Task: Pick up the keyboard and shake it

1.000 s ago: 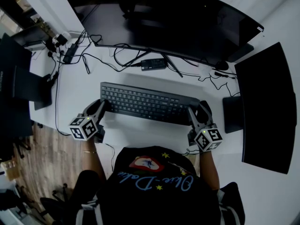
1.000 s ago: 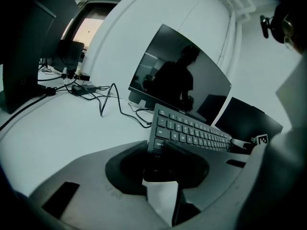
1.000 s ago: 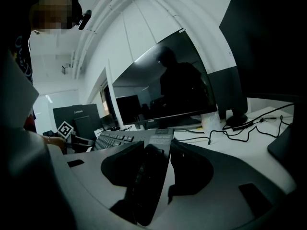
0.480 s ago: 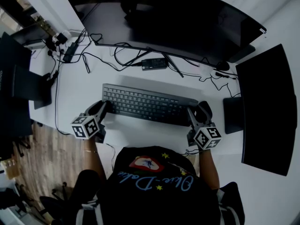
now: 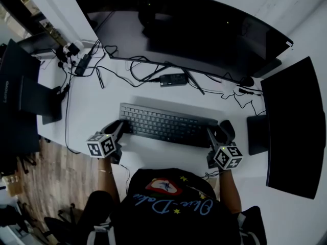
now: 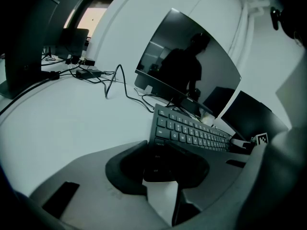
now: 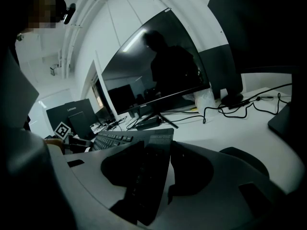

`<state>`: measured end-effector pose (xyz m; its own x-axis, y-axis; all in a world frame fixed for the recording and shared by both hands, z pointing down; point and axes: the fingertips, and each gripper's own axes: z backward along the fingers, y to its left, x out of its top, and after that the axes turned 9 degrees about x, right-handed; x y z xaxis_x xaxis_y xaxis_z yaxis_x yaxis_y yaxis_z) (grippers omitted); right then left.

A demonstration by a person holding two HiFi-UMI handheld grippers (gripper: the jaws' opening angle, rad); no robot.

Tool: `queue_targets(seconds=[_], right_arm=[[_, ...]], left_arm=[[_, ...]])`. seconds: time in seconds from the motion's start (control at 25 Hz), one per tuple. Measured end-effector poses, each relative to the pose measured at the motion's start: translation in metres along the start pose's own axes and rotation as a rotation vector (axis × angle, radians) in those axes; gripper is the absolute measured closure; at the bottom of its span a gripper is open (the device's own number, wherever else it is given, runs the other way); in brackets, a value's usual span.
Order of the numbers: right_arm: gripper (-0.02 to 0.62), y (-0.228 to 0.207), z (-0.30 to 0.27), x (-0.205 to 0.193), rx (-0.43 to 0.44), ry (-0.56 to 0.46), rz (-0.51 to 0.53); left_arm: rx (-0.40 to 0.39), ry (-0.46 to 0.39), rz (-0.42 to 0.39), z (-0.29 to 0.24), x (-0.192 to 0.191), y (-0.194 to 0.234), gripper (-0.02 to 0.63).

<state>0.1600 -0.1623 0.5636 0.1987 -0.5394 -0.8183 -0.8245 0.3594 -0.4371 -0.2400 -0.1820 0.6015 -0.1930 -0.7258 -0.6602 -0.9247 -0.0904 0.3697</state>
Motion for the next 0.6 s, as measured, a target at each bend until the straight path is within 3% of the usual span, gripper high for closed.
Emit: queue_targets(seconds=[0.6], right_arm=[[0.43,-0.012,-0.014,-0.013,-0.016,0.056,-0.036]], left_arm=[[0.01,0.059,0.026,-0.01,-0.01,0.003,0.508]])
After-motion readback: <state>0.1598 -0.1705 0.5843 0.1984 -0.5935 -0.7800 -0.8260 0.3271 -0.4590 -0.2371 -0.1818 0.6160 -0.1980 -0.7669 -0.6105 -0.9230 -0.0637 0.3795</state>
